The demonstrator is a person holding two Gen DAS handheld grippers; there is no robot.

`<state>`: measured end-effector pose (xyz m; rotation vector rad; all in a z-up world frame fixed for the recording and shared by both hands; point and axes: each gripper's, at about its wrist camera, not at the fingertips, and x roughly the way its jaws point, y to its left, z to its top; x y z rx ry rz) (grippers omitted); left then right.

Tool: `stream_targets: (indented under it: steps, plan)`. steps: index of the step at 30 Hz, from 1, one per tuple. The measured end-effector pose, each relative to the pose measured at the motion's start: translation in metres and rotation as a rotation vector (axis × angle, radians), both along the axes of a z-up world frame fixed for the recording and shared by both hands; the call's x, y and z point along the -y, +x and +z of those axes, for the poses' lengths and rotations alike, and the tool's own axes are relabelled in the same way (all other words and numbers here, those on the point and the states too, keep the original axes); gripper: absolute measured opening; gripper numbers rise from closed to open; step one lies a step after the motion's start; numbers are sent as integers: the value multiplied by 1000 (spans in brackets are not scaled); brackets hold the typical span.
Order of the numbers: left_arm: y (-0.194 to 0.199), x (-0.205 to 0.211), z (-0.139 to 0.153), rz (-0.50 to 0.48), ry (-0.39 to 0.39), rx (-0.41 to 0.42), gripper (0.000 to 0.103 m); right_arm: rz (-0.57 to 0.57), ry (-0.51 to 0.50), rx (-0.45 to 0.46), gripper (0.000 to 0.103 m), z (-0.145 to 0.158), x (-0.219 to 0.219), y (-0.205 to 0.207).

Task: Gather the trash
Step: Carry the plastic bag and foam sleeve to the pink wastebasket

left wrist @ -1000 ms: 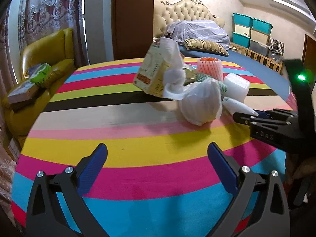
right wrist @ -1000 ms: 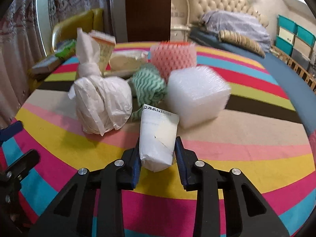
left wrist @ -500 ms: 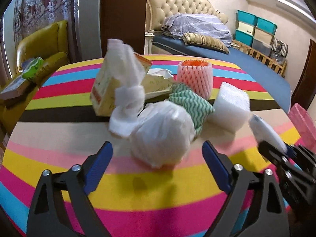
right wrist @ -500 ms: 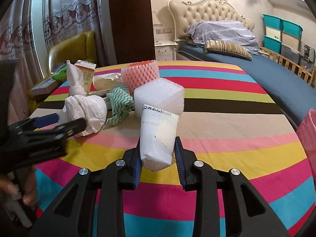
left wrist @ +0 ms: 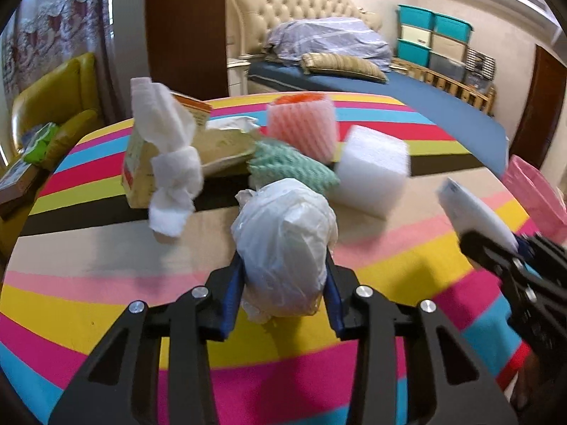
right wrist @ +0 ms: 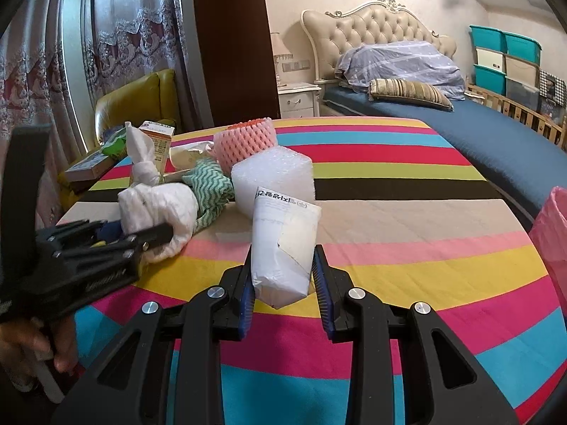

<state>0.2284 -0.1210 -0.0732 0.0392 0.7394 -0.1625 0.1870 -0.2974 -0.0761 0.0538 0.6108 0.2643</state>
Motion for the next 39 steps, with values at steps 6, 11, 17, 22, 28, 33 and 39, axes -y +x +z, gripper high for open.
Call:
stream_targets:
  steps: [6,11,17,22,28,33,39]
  plan:
    - [-22,15,3,-49,14,56,39,-27,2,10,30,0,13,-6]
    - [-27,23,13,-79,15,93,39,-54,7,10,30,0,25,-7]
    - [-30,41,18,-133,24,116,39,-77,11,23,30,3,33,-10]
    - [-35,56,23,-190,23,140,39,-102,7,39,30,7,45,-10]
    - [-39,79,31,-252,23,176,39,-141,1,66,30,10,62,-15]
    - [-31,99,33,-289,15,176,39,-175,-4,74,30,11,81,-17]
    - [-25,131,37,-364,11,185,39,-240,4,86,30,11,115,-22]
